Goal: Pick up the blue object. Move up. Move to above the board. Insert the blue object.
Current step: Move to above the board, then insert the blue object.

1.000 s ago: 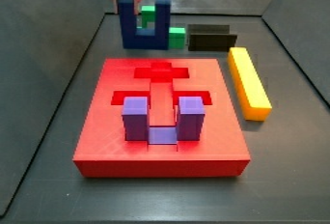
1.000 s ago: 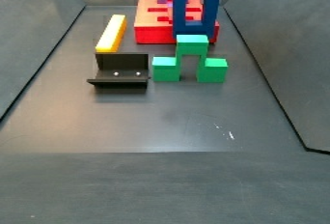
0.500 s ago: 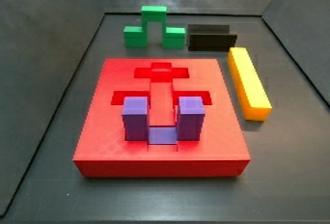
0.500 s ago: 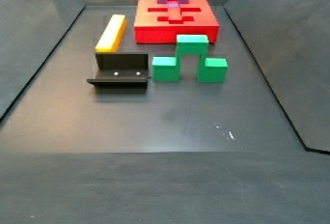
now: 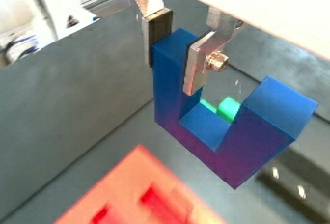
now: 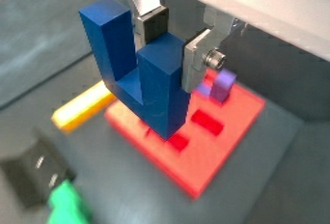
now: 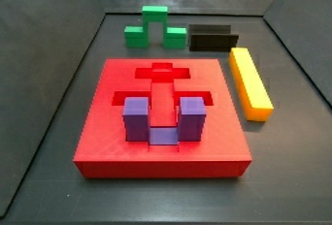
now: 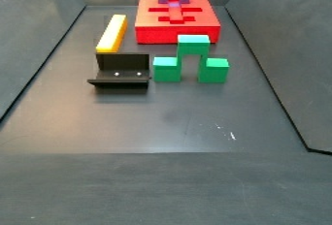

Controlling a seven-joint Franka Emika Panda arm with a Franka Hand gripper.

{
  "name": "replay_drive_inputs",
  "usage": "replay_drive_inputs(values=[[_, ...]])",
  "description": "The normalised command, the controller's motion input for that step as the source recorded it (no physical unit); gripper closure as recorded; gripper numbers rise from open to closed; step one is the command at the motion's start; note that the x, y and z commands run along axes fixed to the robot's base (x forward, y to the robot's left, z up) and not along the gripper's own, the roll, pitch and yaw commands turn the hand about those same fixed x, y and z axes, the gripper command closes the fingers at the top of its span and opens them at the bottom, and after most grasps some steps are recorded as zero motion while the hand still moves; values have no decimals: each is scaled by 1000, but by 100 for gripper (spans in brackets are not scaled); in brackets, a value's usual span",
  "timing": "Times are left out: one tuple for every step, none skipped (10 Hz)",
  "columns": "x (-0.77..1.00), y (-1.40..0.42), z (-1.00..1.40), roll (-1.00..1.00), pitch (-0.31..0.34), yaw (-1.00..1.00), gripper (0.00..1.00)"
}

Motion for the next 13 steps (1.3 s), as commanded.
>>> replay_drive_inputs(values=[[898, -1400, 344, 37, 234, -20, 100], [401, -583, 167, 77, 216, -9, 100], [252, -360, 107, 81, 177, 3, 100], [112, -176, 65, 31, 85, 4, 100], [0, 0, 0, 4, 0, 0, 100], [0, 0, -34, 13, 0, 0, 100], [-191, 480, -489, -11, -114, 360, 100], [-283, 634, -569, -111, -150, 391, 100], [-311, 600, -606, -31, -166, 389, 100], [-254, 274, -586, -9, -169, 191, 100], [0, -40, -9, 0, 0, 0, 100], [-140, -163, -426, 20, -87, 0, 100], [-211, -114, -483, 16, -107, -37, 100]])
